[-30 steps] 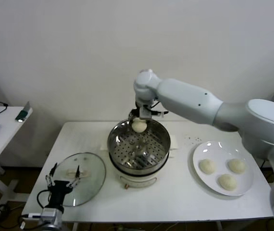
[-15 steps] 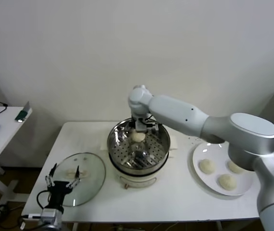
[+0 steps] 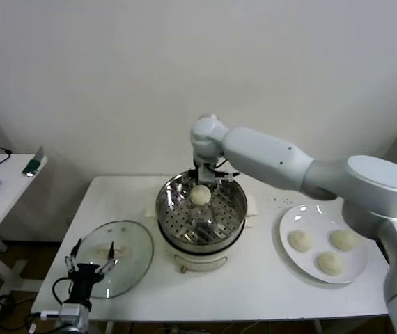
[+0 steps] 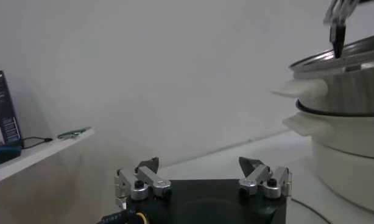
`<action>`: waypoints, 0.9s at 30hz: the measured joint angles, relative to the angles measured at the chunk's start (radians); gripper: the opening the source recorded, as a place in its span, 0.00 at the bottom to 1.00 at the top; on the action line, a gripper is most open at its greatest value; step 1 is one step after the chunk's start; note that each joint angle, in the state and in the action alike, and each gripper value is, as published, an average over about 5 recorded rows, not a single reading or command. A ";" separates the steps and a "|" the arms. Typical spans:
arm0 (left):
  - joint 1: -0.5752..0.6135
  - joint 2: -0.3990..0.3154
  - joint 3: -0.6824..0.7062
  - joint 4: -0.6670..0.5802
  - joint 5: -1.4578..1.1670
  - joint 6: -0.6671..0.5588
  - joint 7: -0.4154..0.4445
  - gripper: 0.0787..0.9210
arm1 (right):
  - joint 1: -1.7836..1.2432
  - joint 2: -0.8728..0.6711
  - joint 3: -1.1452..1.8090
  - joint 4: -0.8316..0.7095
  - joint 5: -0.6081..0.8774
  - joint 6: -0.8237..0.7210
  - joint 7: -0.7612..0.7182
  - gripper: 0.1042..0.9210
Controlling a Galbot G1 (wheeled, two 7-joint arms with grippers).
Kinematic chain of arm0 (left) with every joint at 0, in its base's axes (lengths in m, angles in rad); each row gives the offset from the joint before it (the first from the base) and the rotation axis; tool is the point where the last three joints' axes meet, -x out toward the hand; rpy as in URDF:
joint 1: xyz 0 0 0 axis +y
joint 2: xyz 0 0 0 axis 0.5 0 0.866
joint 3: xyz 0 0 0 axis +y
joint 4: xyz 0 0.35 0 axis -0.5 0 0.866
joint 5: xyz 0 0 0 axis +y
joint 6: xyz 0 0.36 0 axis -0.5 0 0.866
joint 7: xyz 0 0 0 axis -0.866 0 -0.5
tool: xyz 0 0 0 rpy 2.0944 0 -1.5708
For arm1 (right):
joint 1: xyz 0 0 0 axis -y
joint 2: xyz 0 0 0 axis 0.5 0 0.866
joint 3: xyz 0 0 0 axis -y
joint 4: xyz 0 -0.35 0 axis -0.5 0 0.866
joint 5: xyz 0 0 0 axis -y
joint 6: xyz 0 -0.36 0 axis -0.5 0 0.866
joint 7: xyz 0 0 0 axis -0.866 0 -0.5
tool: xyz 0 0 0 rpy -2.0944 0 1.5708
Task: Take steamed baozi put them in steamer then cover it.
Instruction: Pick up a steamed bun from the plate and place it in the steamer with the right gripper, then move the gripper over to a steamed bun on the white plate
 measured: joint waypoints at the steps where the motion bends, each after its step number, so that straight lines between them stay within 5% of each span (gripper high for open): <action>1: 0.000 0.001 0.001 0.001 0.000 -0.001 0.000 0.88 | 0.020 -0.022 -0.016 0.015 0.033 -0.016 0.000 0.88; 16: 0.008 0.013 0.002 0.017 -0.006 -0.033 0.012 0.88 | 0.229 -0.374 -0.290 0.188 0.658 -0.563 0.110 0.88; 27: 0.011 0.010 -0.007 0.012 -0.006 -0.041 0.012 0.88 | 0.080 -0.538 -0.245 0.166 0.734 -0.778 0.092 0.88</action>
